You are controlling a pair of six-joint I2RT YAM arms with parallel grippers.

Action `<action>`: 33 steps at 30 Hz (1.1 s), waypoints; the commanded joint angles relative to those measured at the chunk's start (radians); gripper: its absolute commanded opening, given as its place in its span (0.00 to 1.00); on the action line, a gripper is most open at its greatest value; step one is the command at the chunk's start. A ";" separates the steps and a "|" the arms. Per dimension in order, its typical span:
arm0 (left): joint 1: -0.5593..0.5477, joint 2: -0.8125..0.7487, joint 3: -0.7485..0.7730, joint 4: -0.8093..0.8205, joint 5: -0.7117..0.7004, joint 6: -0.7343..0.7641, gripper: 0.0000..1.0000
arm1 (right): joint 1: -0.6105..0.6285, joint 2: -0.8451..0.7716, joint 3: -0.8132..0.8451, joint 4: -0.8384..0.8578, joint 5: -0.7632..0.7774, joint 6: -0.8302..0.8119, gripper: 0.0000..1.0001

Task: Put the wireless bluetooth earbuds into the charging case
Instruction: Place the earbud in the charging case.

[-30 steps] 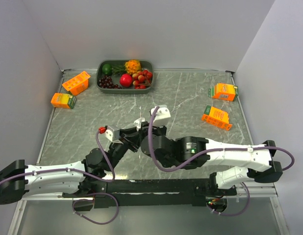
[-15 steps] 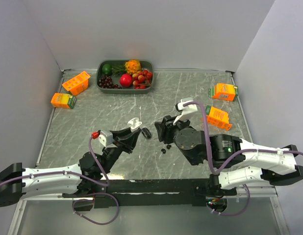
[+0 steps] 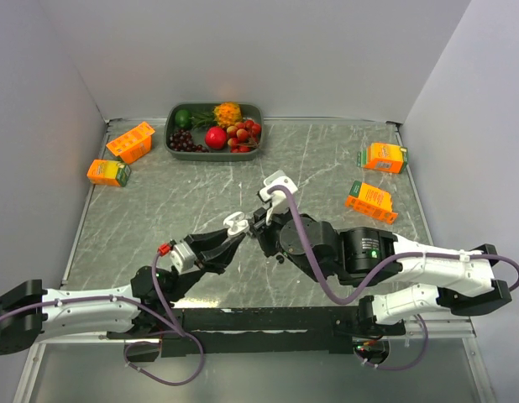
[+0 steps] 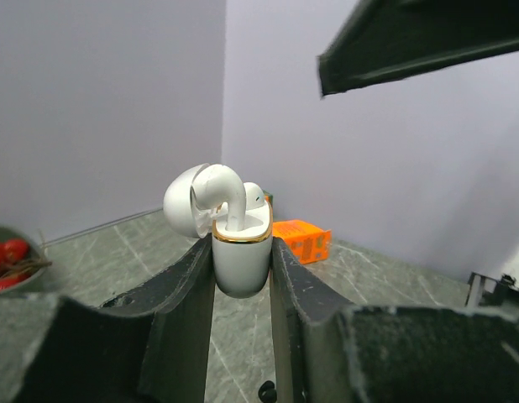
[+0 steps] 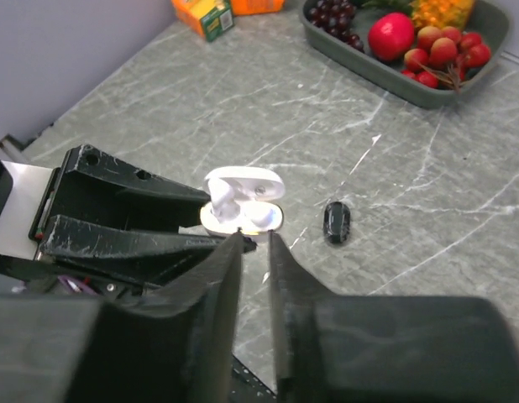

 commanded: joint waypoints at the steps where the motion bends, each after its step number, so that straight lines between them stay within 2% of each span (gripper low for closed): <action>1: 0.003 -0.023 -0.012 0.068 0.124 0.047 0.01 | 0.008 -0.015 0.047 -0.023 -0.033 -0.043 0.15; 2: 0.002 -0.027 -0.020 0.071 0.133 0.048 0.01 | 0.008 -0.018 0.044 -0.018 -0.040 -0.054 0.13; 5: 0.002 -0.041 -0.032 0.066 0.144 0.050 0.01 | 0.008 -0.031 0.038 -0.004 -0.079 -0.072 0.00; 17: 0.002 -0.086 -0.030 -0.001 0.155 0.029 0.01 | 0.005 0.061 0.092 -0.047 -0.128 -0.077 0.00; 33: 0.002 -0.086 -0.033 -0.006 0.162 0.016 0.01 | -0.009 0.133 0.139 -0.060 -0.142 -0.084 0.00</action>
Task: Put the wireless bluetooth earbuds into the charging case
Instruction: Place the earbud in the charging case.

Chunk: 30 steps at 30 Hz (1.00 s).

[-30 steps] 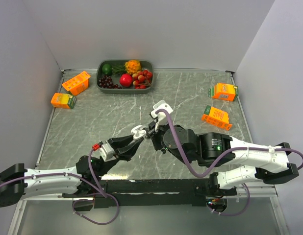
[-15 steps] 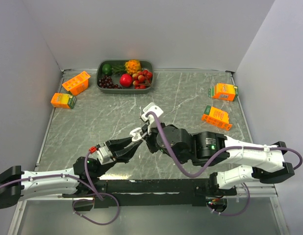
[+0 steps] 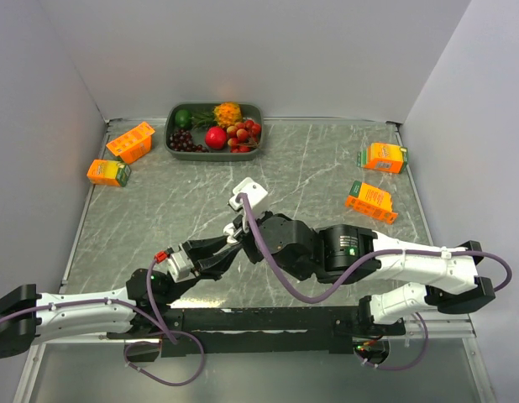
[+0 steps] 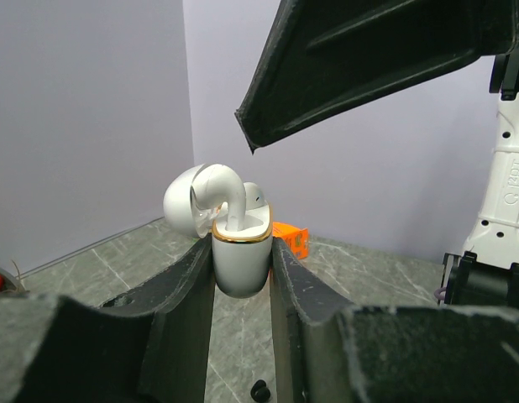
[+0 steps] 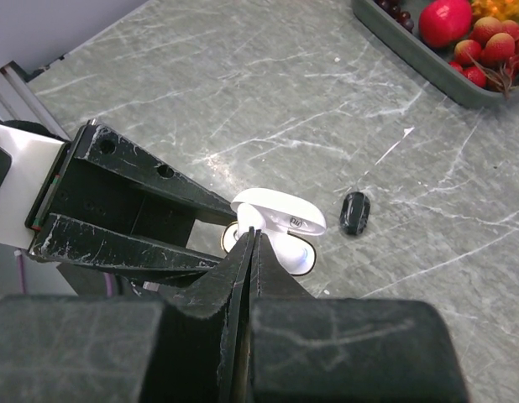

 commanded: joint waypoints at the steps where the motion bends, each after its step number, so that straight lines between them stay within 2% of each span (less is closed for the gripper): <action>1: 0.003 -0.010 0.002 0.026 0.023 -0.020 0.01 | -0.006 0.019 0.058 -0.008 -0.010 -0.020 0.00; 13: 0.002 -0.016 0.005 0.018 0.026 -0.017 0.01 | -0.006 0.033 0.063 -0.020 -0.025 -0.008 0.00; 22: 0.002 -0.025 -0.001 0.009 0.029 -0.021 0.01 | -0.011 -0.007 0.056 -0.002 0.036 -0.007 0.00; 30: 0.002 -0.021 0.005 0.012 0.048 -0.020 0.01 | -0.037 0.015 0.053 -0.024 0.006 0.007 0.00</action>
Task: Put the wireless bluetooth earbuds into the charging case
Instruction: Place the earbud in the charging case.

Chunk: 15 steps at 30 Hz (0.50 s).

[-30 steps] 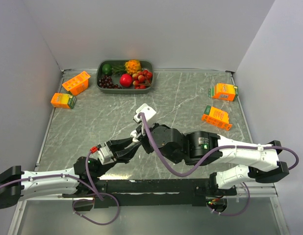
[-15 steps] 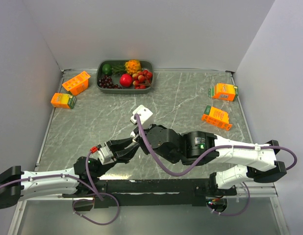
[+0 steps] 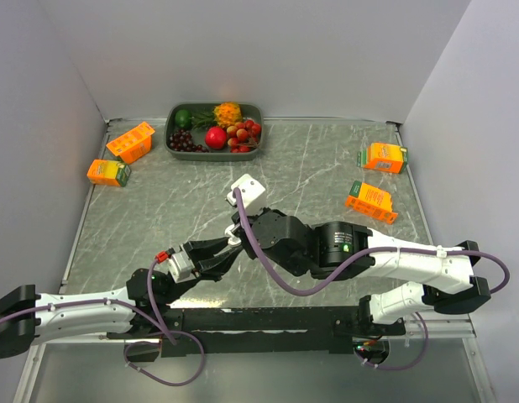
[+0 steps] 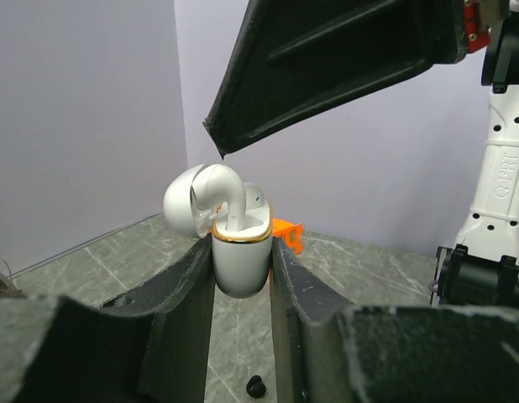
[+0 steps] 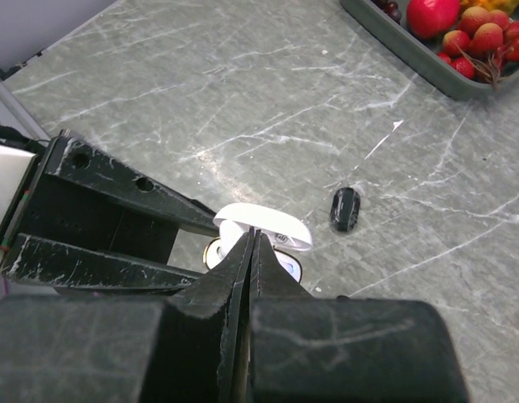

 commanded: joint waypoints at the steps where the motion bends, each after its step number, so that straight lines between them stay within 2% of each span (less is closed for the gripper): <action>1: 0.003 -0.010 0.005 0.033 0.031 -0.013 0.01 | -0.013 -0.009 0.041 -0.004 -0.003 0.005 0.00; 15: 0.002 -0.015 0.012 0.028 0.014 -0.007 0.01 | -0.012 -0.006 0.029 0.002 -0.095 0.003 0.00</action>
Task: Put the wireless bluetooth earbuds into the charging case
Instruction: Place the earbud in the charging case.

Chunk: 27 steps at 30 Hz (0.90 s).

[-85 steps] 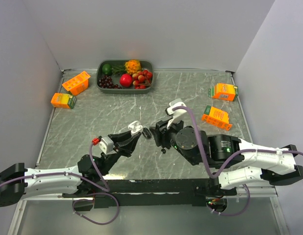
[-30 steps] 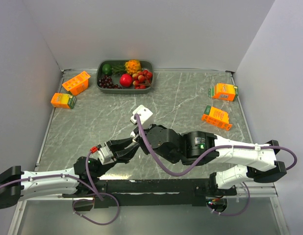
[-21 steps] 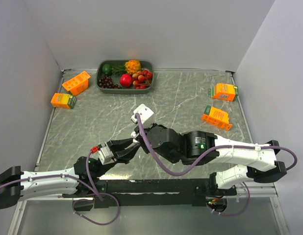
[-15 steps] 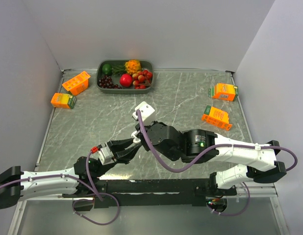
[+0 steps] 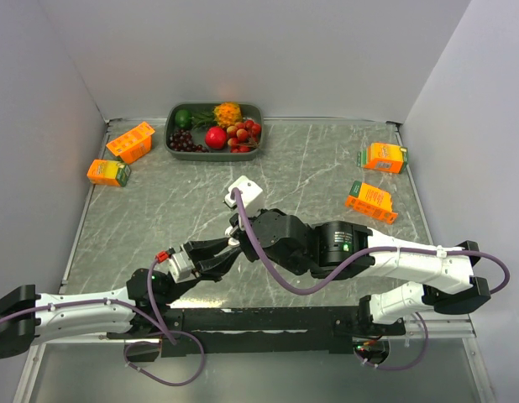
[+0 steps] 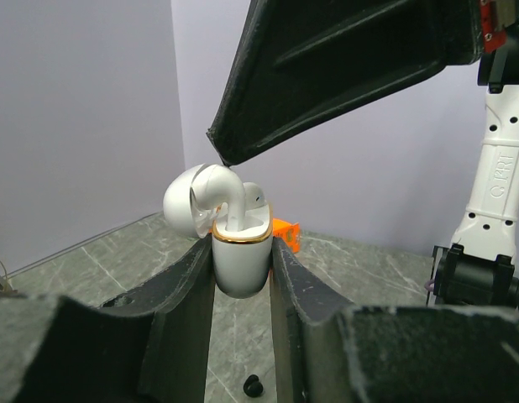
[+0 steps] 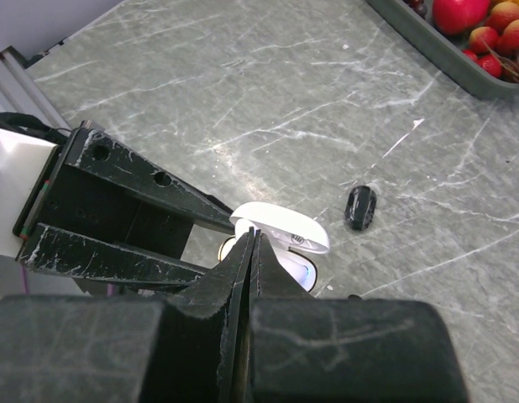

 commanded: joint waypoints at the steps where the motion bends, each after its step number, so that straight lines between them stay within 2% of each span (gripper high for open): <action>1: 0.002 -0.016 0.012 0.031 0.007 0.001 0.01 | -0.004 -0.007 0.027 0.001 -0.030 0.003 0.00; 27: 0.002 -0.021 0.023 0.014 -0.015 0.015 0.01 | -0.003 -0.051 -0.016 -0.042 -0.046 0.067 0.00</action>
